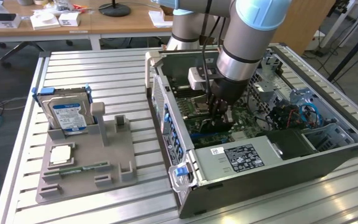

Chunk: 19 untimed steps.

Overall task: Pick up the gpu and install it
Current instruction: 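Insert the gpu into the slot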

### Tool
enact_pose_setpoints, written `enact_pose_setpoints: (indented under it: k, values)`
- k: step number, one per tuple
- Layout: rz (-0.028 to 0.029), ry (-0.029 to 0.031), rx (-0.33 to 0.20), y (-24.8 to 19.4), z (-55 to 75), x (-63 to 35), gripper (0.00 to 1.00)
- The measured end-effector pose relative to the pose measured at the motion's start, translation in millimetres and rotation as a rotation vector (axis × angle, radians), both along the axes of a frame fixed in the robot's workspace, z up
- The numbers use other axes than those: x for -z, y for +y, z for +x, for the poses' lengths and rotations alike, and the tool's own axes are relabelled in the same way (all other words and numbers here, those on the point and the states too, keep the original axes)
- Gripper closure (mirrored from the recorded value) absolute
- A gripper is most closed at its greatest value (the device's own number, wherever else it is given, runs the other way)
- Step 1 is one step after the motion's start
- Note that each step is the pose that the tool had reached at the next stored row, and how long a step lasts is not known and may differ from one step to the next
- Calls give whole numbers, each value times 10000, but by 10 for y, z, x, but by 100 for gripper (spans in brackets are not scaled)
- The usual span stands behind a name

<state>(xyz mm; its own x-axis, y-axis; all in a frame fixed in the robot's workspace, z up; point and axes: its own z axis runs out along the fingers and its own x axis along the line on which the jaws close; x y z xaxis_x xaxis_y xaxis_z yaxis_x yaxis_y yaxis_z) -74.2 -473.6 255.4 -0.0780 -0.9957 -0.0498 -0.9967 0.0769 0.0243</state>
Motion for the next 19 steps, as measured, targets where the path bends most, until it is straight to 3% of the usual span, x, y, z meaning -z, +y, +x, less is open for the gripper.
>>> enact_pose_setpoints:
  k: [12, 13, 15, 19]
  values:
    - [2, -1, -1, 0, 10, -17, 74]
    - [-4, -2, -1, 0, 10, -18, 74]
    - [-69, 3, -3, 0, 12, -20, 74]
    - [-74, 3, -1, 0, 11, -20, 74]
